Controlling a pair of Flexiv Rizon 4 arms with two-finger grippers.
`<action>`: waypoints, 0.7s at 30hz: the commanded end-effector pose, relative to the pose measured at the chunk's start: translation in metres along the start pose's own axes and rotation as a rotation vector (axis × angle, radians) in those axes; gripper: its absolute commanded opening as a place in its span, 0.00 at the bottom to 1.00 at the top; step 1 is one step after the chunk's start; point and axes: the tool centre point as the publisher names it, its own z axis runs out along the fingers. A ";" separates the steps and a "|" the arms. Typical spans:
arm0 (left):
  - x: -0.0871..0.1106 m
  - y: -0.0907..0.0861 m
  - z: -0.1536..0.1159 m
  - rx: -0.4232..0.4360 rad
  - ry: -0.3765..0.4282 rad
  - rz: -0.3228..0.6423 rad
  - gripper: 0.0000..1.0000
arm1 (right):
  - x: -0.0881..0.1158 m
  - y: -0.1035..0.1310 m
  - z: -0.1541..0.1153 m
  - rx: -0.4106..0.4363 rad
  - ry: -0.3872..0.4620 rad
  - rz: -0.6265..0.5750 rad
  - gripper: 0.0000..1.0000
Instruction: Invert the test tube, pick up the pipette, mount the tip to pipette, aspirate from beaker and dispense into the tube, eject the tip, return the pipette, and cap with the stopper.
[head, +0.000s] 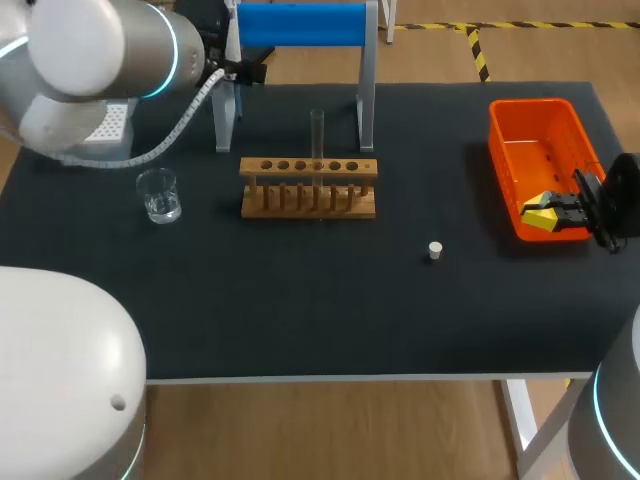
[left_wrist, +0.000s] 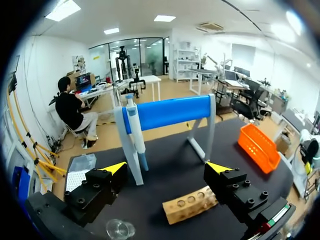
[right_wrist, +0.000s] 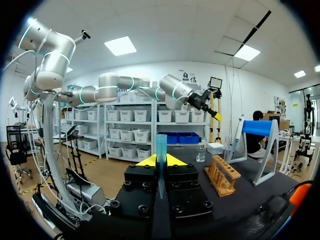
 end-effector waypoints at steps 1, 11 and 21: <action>0.000 -0.004 0.019 0.022 -0.015 -0.011 1.00 | 0.001 0.000 -0.001 0.001 -0.001 -0.001 0.00; -0.009 -0.018 0.045 0.082 -0.082 -0.039 1.00 | 0.001 0.000 -0.001 0.001 -0.001 -0.001 0.00; -0.015 -0.026 0.059 0.109 -0.159 -0.067 1.00 | 0.001 0.000 -0.001 0.001 -0.001 -0.001 0.00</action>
